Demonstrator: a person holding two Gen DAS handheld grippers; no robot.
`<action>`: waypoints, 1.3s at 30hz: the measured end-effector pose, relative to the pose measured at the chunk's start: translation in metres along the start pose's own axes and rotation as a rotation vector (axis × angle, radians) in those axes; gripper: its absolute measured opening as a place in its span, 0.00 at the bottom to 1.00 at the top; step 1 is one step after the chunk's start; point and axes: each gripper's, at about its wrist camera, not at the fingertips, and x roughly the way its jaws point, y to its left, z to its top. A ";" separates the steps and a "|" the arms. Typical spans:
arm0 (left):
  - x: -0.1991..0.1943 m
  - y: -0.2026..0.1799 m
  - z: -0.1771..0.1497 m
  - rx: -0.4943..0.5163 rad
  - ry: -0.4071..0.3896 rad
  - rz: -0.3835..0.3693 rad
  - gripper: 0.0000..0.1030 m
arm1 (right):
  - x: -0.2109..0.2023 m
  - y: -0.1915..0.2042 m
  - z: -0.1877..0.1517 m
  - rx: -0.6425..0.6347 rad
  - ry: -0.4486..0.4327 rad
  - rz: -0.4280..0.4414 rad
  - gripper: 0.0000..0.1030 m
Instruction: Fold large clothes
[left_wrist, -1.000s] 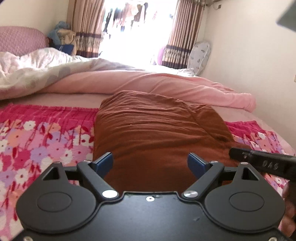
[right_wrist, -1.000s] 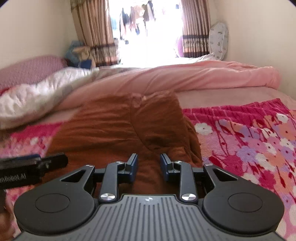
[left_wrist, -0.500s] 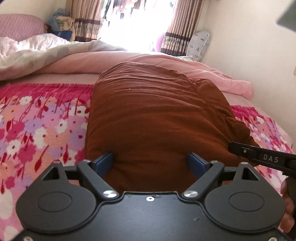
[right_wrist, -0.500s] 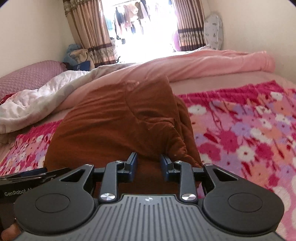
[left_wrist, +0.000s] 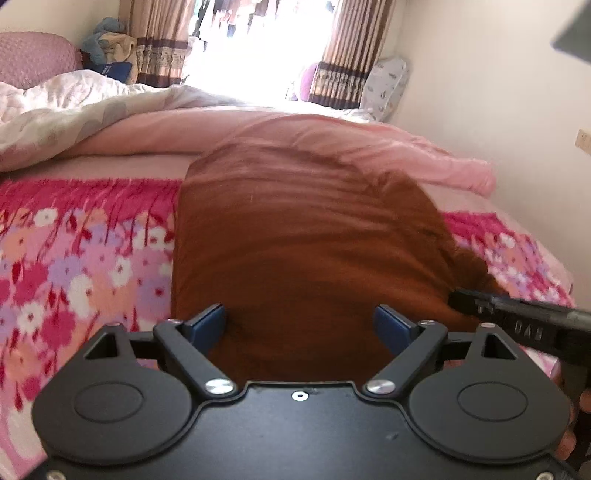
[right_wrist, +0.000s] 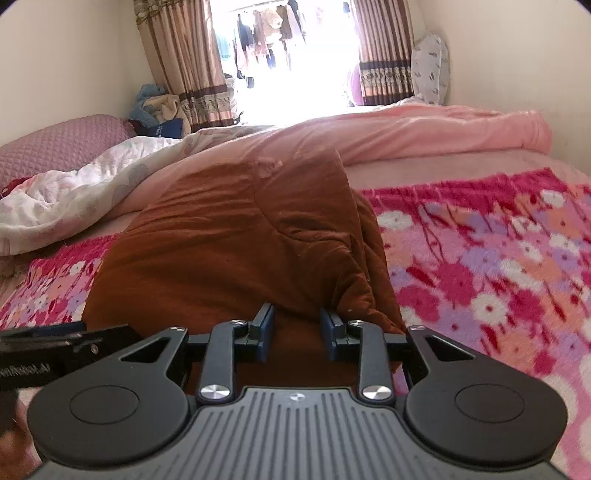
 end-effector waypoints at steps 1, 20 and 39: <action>-0.001 0.002 0.006 -0.005 -0.010 0.000 0.87 | -0.002 0.001 0.003 -0.006 0.000 0.002 0.34; 0.093 0.027 0.075 -0.065 0.047 -0.015 0.87 | 0.086 0.011 0.076 0.004 0.072 0.018 0.34; 0.013 0.008 0.032 -0.043 -0.058 0.071 0.87 | 0.013 0.007 0.056 0.009 -0.033 0.043 0.34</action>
